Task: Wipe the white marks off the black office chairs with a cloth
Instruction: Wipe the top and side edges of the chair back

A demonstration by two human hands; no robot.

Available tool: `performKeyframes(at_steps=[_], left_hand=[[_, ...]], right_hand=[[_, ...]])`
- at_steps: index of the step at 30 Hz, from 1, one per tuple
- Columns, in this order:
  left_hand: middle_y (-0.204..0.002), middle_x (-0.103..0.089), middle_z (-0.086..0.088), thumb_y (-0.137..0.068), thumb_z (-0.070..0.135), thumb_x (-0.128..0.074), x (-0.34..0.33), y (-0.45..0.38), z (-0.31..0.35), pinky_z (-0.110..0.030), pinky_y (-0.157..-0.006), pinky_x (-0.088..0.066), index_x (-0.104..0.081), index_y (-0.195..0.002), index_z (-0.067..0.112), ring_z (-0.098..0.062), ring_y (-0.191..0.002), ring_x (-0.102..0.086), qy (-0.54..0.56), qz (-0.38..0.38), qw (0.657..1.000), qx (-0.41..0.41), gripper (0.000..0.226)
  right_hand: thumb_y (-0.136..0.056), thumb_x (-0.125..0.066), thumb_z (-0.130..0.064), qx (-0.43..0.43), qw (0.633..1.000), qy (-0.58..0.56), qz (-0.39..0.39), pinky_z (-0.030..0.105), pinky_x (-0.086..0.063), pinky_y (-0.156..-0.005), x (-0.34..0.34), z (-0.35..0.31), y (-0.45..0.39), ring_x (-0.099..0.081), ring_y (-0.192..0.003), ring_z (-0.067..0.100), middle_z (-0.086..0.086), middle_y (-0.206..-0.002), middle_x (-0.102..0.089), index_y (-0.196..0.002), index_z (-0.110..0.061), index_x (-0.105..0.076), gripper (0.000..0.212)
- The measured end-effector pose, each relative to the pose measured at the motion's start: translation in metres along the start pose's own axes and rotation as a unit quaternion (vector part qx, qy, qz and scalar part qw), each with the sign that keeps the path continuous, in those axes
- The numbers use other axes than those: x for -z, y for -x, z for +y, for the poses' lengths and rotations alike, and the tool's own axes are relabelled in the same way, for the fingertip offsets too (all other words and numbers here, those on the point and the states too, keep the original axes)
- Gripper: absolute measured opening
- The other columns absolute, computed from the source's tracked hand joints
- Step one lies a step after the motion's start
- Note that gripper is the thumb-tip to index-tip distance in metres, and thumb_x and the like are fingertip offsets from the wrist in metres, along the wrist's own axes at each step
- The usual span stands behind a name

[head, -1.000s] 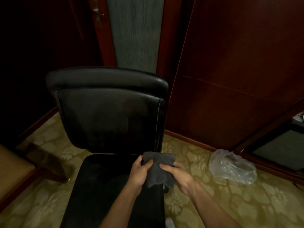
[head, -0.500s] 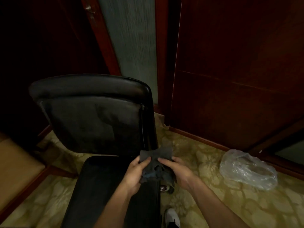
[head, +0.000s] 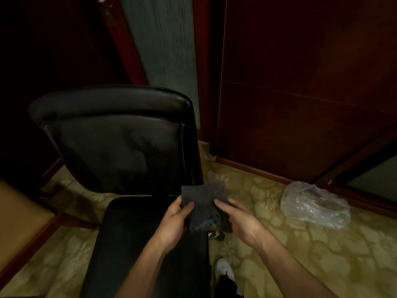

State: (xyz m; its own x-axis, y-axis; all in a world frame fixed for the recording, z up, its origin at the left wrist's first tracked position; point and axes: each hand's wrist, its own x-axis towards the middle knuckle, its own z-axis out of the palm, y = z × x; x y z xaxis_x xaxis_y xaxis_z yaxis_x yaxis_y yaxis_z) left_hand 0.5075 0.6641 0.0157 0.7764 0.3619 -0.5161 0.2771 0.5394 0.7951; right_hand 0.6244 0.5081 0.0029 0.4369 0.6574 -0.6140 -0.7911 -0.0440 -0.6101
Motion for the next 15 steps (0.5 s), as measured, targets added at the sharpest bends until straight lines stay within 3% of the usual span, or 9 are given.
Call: performKeyframes(at_steps=[2,6,9,12,15], left_hand=[[-0.125,-0.069,-0.012,-0.090,0.017,-0.065,0.011,0.014,-0.004,-0.045,-0.100,-0.052,-0.056,-0.133,0.012,-0.029,-0.117,-0.066,-0.019,-0.024,1.000,0.009,0.045],[-0.119,-0.072,-0.006,-0.090,0.006,-0.069,0.035,0.039,-0.013,-0.029,-0.089,-0.056,-0.057,-0.130,0.013,-0.019,-0.110,-0.069,-0.102,-0.042,0.994,0.003,0.043],[-0.120,-0.072,-0.009,-0.094,-0.002,-0.061,0.054,0.058,-0.012,-0.032,-0.092,-0.056,-0.059,-0.127,0.015,-0.021,-0.111,-0.069,-0.088,-0.080,0.993,0.005,0.037],[-0.115,-0.074,-0.009,-0.094,-0.005,-0.058,0.062,0.079,-0.014,-0.027,-0.082,-0.058,-0.060,-0.125,0.012,-0.023,-0.107,-0.070,-0.056,-0.104,0.993,0.005,0.036],[-0.112,-0.075,-0.006,-0.095,0.002,-0.060,0.055,0.095,-0.018,-0.028,-0.081,-0.057,-0.063,-0.123,0.013,-0.021,-0.104,-0.071,-0.045,-0.098,0.994,0.013,0.030]], right_hand=[[-0.085,-0.074,-0.015,0.003,0.999,0.032,-0.009,0.047,-0.051,-0.099,-0.007,0.016,0.010,-0.066,-0.114,0.032,0.018,-0.121,-0.069,-0.127,-0.005,-0.062,0.045],[-0.086,-0.072,-0.002,0.106,0.981,0.158,0.041,0.046,-0.052,-0.099,-0.032,0.051,0.030,-0.068,-0.108,0.032,0.020,-0.115,-0.070,-0.122,0.002,-0.062,0.037],[-0.090,-0.065,0.002,0.140,0.980,0.119,0.082,0.047,-0.052,-0.097,-0.050,0.074,0.046,-0.067,-0.107,0.037,0.024,-0.114,-0.069,-0.121,0.006,-0.060,0.031],[-0.092,-0.061,0.002,0.154,0.978,0.082,0.110,0.052,-0.050,-0.098,-0.062,0.094,0.068,-0.064,-0.110,0.044,0.030,-0.117,-0.066,-0.122,0.008,-0.057,0.030],[-0.090,-0.066,-0.004,0.139,0.984,-0.007,0.114,0.048,-0.053,-0.095,-0.068,0.106,0.096,-0.062,-0.113,0.045,0.031,-0.118,-0.065,-0.124,0.009,-0.058,0.037]])
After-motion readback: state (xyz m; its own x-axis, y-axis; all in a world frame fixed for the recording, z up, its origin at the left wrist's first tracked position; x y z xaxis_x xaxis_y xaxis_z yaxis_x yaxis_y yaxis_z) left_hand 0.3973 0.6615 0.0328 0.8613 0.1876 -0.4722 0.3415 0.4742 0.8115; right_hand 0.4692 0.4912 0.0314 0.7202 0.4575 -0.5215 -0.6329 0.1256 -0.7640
